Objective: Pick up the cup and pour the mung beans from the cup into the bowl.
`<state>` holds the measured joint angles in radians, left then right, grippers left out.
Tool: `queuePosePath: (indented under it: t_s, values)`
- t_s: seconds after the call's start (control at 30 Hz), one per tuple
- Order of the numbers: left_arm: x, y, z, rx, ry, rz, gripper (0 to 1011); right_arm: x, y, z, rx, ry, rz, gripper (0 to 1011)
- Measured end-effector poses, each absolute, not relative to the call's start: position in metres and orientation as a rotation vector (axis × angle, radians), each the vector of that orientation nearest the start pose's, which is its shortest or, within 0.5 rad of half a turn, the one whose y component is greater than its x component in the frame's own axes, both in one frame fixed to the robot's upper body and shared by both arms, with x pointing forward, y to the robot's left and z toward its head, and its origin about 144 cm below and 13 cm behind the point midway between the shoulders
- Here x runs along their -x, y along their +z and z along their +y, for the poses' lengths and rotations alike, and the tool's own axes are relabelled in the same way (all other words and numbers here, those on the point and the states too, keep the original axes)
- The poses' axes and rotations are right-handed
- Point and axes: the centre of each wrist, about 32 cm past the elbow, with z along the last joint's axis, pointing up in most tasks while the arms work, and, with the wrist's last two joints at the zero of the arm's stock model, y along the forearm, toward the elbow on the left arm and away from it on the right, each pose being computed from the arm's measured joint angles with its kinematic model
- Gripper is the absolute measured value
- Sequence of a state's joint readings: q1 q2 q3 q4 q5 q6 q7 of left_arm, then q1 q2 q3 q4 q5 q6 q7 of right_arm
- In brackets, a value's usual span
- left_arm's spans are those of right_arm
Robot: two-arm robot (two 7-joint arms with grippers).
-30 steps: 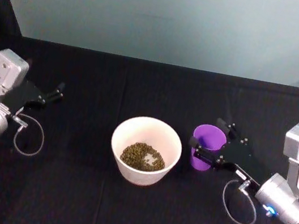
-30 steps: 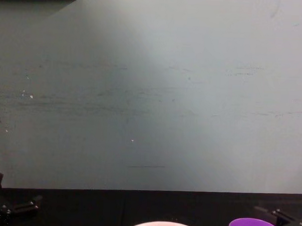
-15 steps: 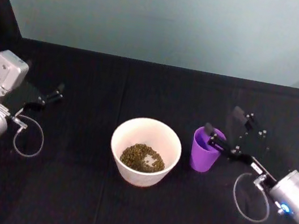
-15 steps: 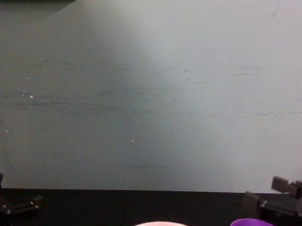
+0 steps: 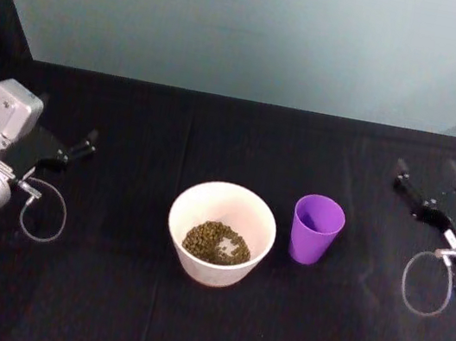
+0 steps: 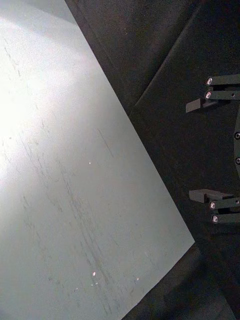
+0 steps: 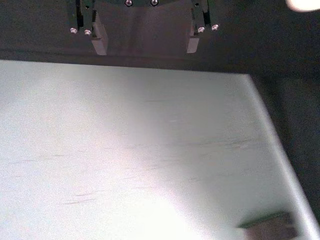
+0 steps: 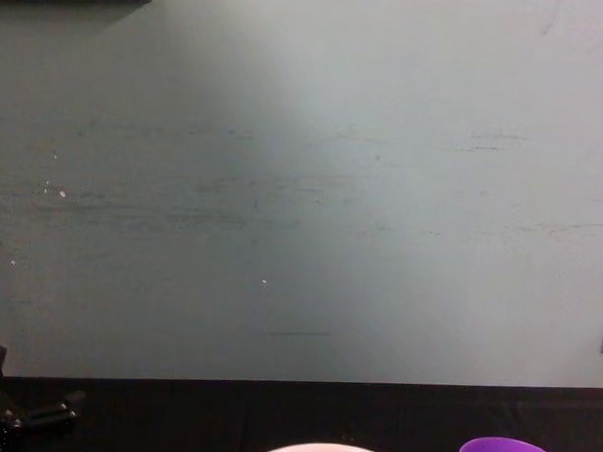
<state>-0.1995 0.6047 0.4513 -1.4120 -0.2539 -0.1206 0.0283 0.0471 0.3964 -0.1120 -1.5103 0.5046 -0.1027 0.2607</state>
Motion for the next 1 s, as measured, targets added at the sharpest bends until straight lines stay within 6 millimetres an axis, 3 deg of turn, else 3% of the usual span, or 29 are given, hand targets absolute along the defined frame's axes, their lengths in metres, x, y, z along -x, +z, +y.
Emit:
queuePosePath:
  t_s: [0.27,1.0]
  values:
    - [-0.4886,1.1398,0.3097,-0.304,1.248,-0.285,1000,-0.4756,1.143,-0.318,-0.114,-1.378,0.009,1000]
    - [-0.4886,1.1398,0.3097,-0.305,1.248,-0.285,1000,-0.4766,1.1419,-0.3179,-0.107,-1.386,0.002,1000]
